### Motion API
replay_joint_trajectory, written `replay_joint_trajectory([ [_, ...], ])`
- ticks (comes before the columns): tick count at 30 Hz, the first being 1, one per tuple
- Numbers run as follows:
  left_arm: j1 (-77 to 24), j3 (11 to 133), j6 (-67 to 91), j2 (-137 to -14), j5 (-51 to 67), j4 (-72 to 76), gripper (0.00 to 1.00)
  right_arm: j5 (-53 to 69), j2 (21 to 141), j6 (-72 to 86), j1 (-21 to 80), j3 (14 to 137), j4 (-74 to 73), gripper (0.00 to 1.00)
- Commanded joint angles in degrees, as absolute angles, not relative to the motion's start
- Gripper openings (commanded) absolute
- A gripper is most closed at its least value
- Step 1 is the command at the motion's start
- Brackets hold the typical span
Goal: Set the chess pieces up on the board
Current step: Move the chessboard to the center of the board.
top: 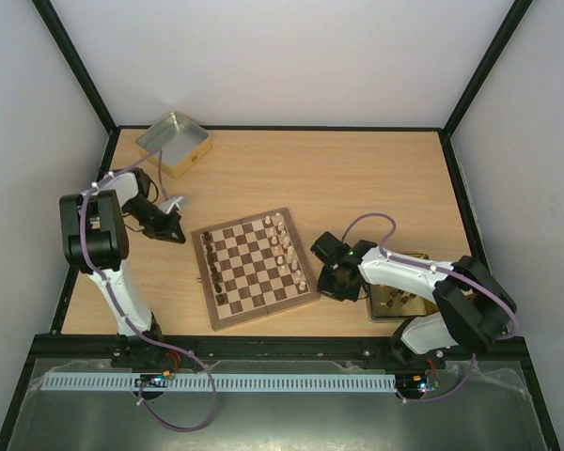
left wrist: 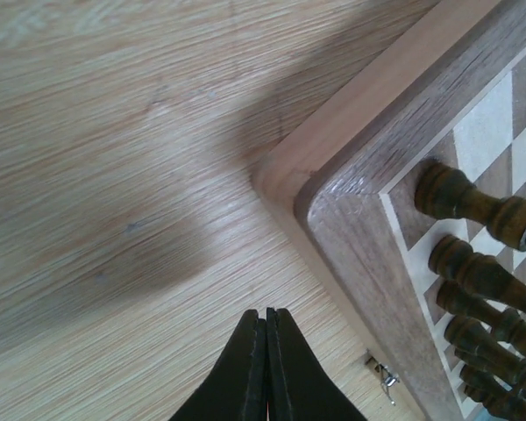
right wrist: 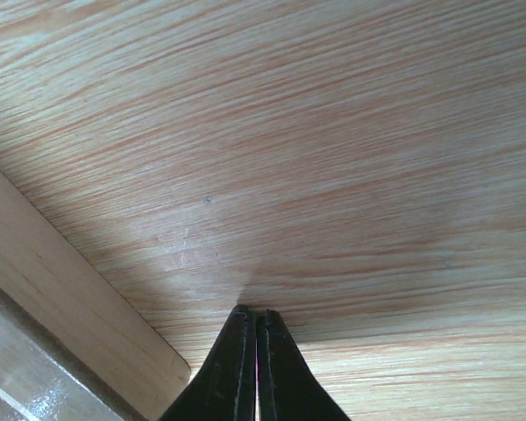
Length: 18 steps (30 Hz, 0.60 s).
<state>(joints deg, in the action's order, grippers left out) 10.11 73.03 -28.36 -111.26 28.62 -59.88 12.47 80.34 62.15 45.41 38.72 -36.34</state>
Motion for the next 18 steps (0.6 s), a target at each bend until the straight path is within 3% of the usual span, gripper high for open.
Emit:
replay_joint_trajectory([
  [1, 8.53, 74.38, -28.74, -112.84, 31.74, -62.32, 0.02, 10.6, 81.03, 62.2, 45.66, 39.53, -36.69, 0.02],
  [18, 2.84, 78.34, -22.59, -118.3, 31.6, -56.15, 0.02, 5.75, 80.24, 61.09, 44.73, 43.77, -41.27, 0.02],
])
